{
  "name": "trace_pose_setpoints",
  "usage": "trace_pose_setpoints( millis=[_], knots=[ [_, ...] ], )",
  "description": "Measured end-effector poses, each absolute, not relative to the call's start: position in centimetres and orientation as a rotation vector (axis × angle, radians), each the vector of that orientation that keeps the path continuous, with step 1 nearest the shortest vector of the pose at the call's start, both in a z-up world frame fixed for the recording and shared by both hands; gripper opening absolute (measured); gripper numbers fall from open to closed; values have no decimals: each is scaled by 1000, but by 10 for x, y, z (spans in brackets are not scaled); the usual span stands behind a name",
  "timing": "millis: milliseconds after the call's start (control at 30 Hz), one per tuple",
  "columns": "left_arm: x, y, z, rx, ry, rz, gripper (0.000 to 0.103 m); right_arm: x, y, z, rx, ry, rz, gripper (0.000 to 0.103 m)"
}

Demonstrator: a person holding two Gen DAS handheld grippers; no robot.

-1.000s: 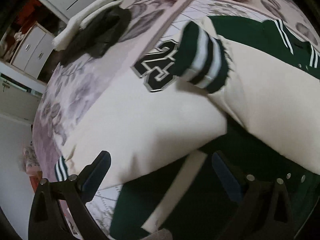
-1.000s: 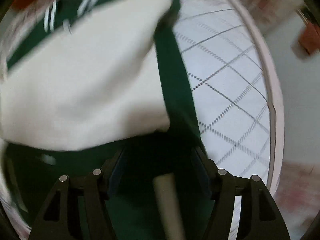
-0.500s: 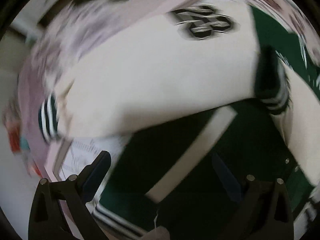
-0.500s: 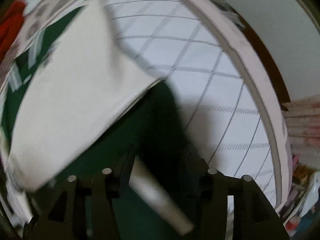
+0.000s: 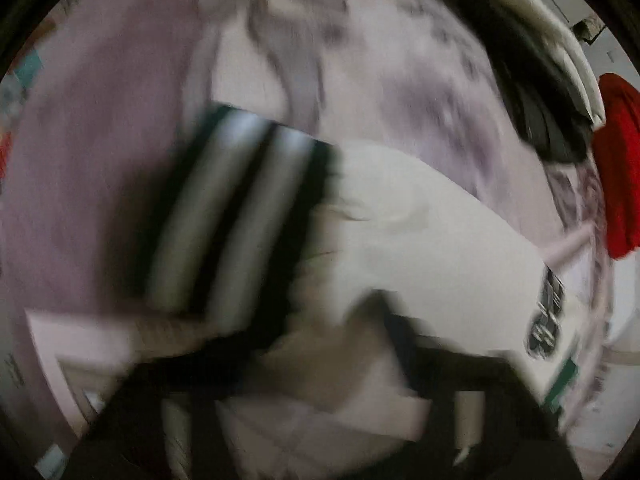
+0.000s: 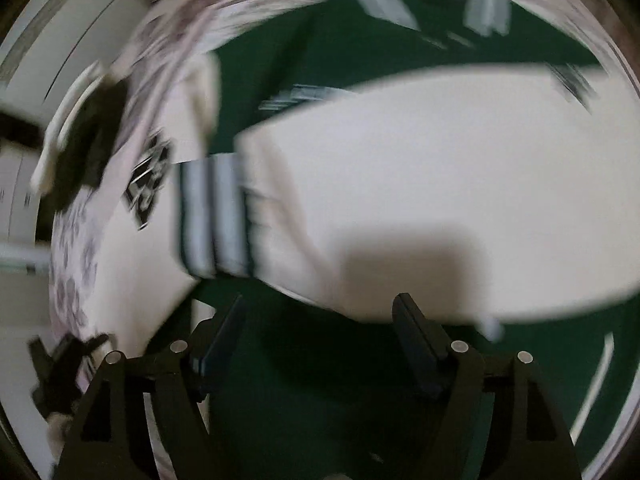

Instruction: Fold large clothes

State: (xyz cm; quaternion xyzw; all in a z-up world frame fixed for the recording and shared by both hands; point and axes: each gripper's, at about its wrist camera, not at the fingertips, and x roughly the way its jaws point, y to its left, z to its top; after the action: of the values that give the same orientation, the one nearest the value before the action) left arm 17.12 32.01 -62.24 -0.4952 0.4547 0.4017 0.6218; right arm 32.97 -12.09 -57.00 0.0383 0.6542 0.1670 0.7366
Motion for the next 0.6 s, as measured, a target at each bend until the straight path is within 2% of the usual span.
trace_pose_setpoints(
  millis=[200, 233, 267, 300, 333, 367, 433, 600],
  knots=[
    [190, 371, -603, -1034, 970, 935, 15, 370, -57, -599, -103, 1405, 356, 82],
    [195, 379, -598, -1012, 963, 930, 14, 373, -51, -605, -115, 1415, 340, 76],
    [200, 383, -594, -996, 960, 925, 14, 375, -47, -608, -134, 1409, 316, 54],
    [203, 384, -595, -974, 953, 921, 14, 376, -44, -607, -157, 1398, 284, 43],
    [212, 388, -589, -947, 945, 912, 14, 378, -45, -604, -159, 1388, 251, 25],
    [222, 387, -584, -926, 941, 905, 14, 379, -48, -599, -130, 1384, 232, 17],
    [242, 396, -570, -873, 928, 884, 13, 389, -35, -587, -94, 1351, 207, 14],
    [269, 402, -540, -766, 888, 850, 13, 399, -10, -548, -74, 1242, 194, 14]
  ],
)
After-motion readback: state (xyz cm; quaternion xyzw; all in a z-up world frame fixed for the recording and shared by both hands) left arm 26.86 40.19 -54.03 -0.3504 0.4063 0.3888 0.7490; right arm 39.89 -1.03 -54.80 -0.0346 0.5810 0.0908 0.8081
